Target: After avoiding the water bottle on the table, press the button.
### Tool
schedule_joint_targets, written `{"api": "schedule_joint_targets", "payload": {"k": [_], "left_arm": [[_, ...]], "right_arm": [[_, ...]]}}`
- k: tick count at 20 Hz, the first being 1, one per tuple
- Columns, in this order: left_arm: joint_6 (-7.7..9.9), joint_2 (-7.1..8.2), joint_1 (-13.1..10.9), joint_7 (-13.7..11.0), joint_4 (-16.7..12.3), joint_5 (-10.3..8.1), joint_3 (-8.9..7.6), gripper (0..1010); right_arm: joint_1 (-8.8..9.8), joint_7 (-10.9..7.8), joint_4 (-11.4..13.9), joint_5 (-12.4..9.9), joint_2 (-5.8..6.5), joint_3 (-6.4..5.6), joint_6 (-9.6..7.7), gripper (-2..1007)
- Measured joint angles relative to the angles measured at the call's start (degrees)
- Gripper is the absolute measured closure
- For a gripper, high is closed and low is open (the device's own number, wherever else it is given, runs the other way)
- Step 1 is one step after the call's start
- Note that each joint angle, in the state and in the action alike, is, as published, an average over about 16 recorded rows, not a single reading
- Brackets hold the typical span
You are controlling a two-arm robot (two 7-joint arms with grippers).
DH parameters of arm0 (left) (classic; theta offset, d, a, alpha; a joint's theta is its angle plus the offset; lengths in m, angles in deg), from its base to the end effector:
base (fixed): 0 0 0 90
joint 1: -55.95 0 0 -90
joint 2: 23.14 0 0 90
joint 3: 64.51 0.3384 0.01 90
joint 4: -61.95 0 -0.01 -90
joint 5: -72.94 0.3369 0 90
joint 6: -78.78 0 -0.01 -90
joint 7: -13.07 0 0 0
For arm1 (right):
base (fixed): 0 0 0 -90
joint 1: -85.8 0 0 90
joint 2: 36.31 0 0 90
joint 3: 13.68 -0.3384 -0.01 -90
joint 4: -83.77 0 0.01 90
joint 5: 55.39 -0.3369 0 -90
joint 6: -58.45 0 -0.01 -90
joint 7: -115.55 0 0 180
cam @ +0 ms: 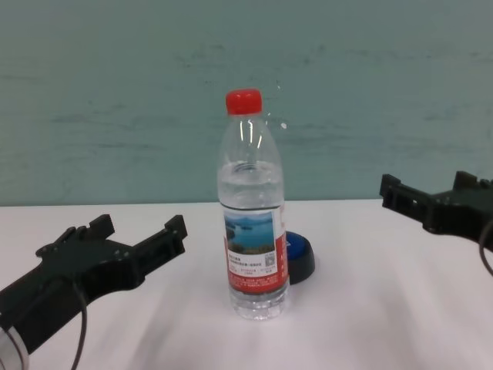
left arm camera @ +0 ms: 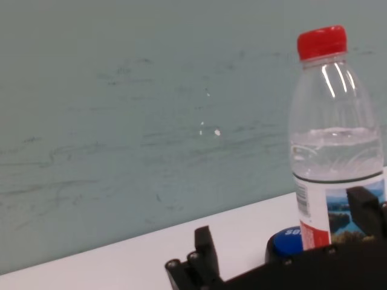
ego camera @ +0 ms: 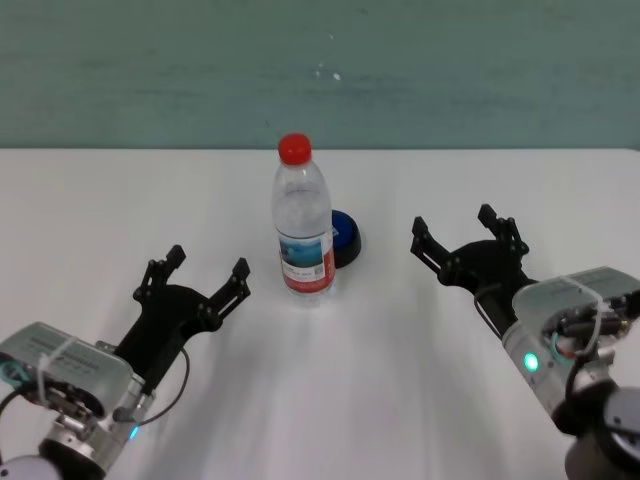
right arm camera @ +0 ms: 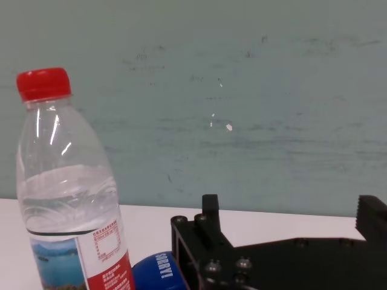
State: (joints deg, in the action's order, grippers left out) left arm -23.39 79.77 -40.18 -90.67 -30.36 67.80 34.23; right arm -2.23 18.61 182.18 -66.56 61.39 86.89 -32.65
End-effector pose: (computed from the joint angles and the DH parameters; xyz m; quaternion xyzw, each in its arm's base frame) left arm 0.3147 0.0216 -0.3717 0.0042 -0.0800 0.5439 0.8353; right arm 0.3380 0.0246 -0.3156 0.0483 0.0022 -0.5822 0.8116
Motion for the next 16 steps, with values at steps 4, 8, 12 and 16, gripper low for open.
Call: {"api": "schedule_joint_targets", "payload": {"k": [4,8,12,16], "left_arm": [[0.00,0.00,0.00,0.00,0.00,0.00,0.00,0],[0.00,0.00,0.00,0.00,0.00,0.00,0.00,0],[0.00,0.00,0.00,0.00,0.00,0.00,0.00,0],[0.00,0.00,0.00,0.00,0.00,0.00,0.00,0]], "right_arm": [[2.94,0.13,1.48,0.60,-0.47,-0.23,1.55,1],[5.15,0.03,2.20,1.15,-0.90,-0.26,3.00,1],[6.56,-0.02,2.35,1.80,-1.27,-0.19,4.30,1],[7.38,-0.07,2.32,2.29,-1.51,-0.12,5.11,1]]}}
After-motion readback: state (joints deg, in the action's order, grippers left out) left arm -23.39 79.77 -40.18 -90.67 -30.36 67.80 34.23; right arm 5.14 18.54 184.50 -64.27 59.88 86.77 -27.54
